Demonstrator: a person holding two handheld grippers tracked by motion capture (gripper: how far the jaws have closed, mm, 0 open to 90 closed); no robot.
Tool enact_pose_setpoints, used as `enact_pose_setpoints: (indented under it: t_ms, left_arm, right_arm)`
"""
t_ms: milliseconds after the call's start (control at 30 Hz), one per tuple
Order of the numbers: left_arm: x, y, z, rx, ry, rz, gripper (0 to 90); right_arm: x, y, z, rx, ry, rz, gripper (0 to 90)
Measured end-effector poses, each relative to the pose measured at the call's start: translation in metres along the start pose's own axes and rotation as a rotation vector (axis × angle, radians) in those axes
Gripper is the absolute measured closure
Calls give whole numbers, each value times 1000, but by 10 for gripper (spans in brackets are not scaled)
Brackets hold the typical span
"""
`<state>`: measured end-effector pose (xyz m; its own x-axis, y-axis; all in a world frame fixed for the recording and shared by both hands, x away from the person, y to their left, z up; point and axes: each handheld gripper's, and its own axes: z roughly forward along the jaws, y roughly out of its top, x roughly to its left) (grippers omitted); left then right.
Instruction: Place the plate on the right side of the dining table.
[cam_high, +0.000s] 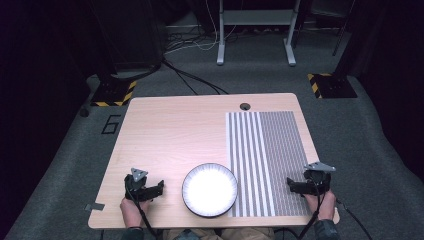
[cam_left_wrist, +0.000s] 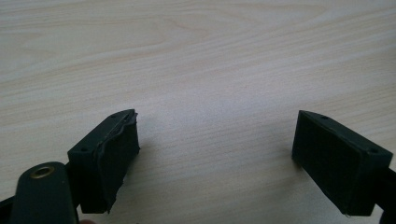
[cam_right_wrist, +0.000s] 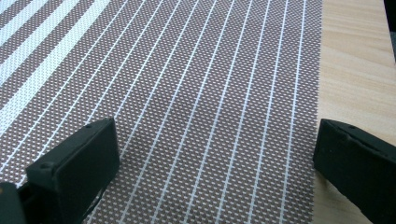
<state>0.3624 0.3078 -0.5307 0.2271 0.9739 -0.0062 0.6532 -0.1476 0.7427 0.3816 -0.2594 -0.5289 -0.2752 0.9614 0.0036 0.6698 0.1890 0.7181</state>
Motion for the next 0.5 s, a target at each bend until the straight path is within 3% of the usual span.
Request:
enact_pose_setpoints:
  t_ms: [500]
  left_arm:
    - [0, 1, 1, 12, -3, 8, 119]
  right_arm:
    - [-1, 1, 1, 5, 1, 4, 0]
